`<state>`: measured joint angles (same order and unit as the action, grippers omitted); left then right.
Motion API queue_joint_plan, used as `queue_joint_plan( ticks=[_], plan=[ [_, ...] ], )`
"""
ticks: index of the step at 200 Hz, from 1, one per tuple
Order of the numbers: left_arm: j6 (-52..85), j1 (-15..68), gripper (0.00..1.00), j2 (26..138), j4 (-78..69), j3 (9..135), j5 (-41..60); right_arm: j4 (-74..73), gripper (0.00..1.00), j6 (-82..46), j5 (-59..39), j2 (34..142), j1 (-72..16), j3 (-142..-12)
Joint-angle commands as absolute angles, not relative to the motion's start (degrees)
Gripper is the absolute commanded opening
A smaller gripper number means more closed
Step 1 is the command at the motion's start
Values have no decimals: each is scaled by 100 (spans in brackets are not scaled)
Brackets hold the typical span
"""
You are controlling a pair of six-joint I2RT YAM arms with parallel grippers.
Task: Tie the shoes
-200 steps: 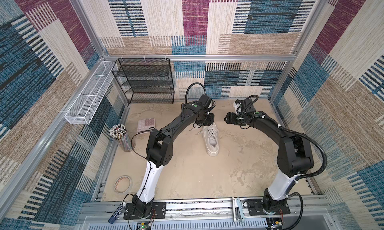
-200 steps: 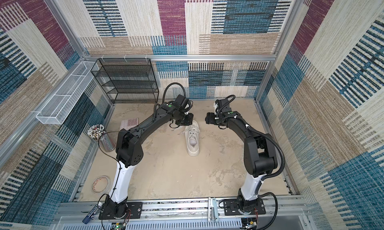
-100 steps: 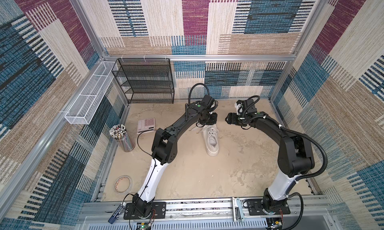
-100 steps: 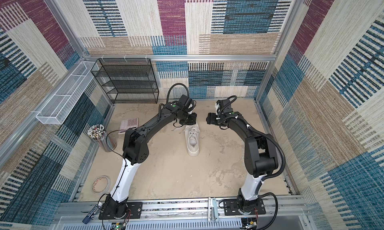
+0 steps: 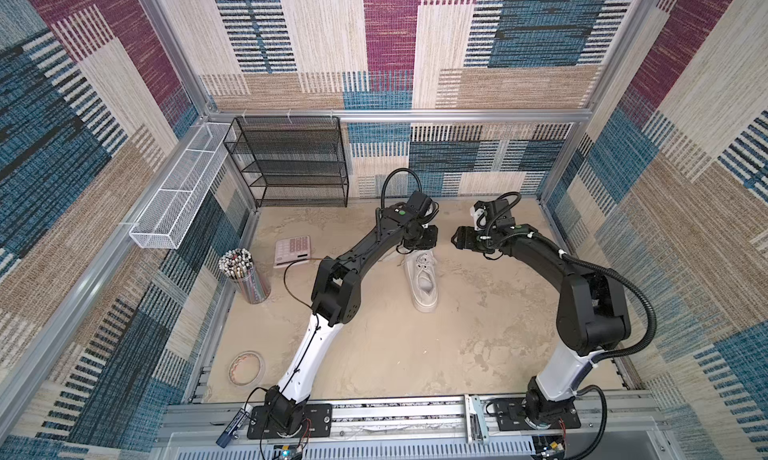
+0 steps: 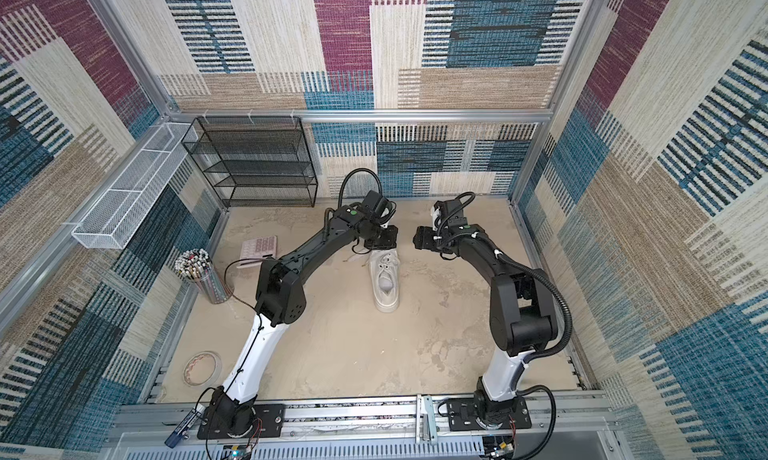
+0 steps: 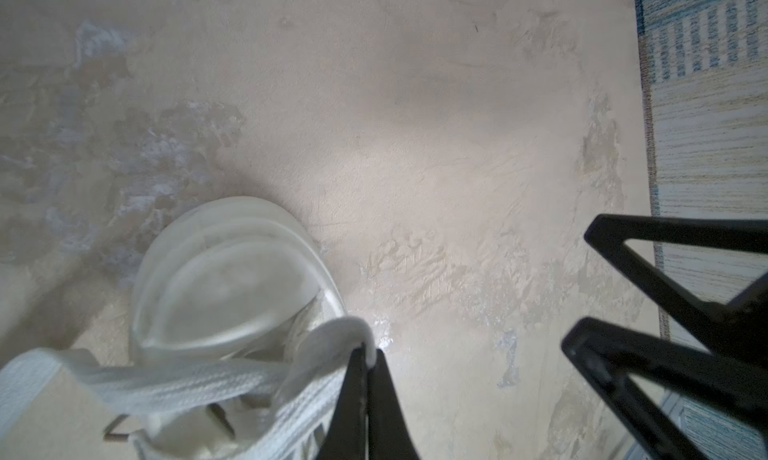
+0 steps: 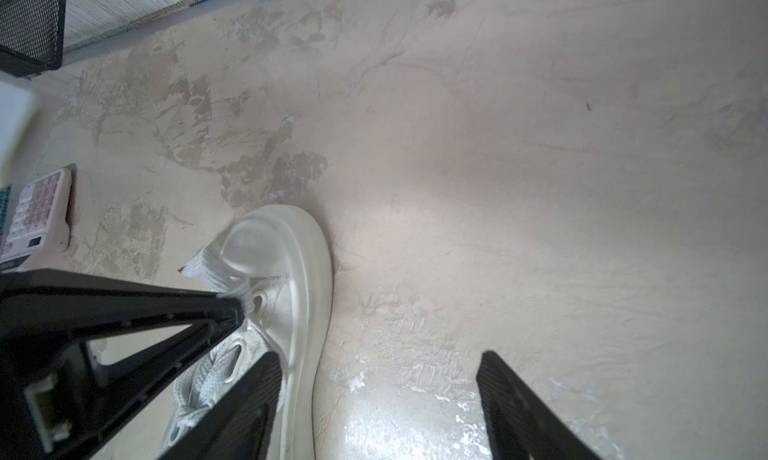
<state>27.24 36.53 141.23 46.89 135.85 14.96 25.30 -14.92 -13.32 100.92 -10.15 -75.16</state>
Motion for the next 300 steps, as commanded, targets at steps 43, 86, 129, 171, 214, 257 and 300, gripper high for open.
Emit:
queue_joint_plan(
  ticks=[43,86,129,171,214,257,300],
  plan=[
    [2808,3649,0,14333,4702,13735,1415,2448,77,-1483,-1397,10047,-992,-7480],
    [2834,3649,0,14365,4694,13770,1364,2452,77,-1485,-1409,10033,-993,-7445],
    [2900,3646,12,14441,4606,13866,1384,2452,77,-1484,-1409,10010,-982,-7417],
    [2881,3644,28,14305,4607,13886,1312,2435,77,-1485,-1417,9991,-967,-7374],
    [2921,3620,41,14370,4605,14088,1392,2450,77,-1489,-1437,10004,-957,-7391],
    [2899,3605,40,14342,4612,14269,1364,2383,77,-1580,-1613,10011,-923,-7322],
    [2796,3302,36,14019,4667,13942,1389,2170,77,-1728,-2007,9977,-897,-7093]
  ],
)
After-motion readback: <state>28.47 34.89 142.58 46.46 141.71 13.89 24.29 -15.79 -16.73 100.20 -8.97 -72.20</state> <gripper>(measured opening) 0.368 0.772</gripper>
